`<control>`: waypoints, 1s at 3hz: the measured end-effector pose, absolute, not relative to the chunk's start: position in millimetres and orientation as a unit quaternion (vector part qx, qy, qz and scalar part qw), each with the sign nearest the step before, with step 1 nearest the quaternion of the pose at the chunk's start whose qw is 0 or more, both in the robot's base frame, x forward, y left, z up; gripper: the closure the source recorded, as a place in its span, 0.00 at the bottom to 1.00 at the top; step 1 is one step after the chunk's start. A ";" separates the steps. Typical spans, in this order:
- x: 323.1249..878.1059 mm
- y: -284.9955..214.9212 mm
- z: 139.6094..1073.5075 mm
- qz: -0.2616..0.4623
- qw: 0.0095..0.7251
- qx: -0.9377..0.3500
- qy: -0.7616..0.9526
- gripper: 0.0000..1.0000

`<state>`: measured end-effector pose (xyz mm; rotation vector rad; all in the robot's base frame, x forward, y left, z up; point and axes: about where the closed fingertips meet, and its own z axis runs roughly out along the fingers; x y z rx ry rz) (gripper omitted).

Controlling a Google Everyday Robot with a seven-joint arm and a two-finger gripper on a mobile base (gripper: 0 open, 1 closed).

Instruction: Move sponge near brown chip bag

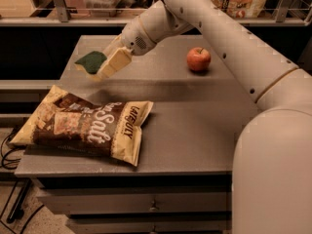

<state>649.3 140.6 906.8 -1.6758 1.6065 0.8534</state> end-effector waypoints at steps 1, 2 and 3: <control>620.9 128.4 887.1 0.325 0.293 -0.651 0.620 0.81; 598.6 113.0 877.5 0.332 0.266 -0.649 0.631 0.58; 598.7 115.9 875.7 0.333 0.265 -0.650 0.629 0.35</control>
Offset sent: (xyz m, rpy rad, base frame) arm -0.0774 -0.0530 -0.0371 -0.1263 0.1478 0.0285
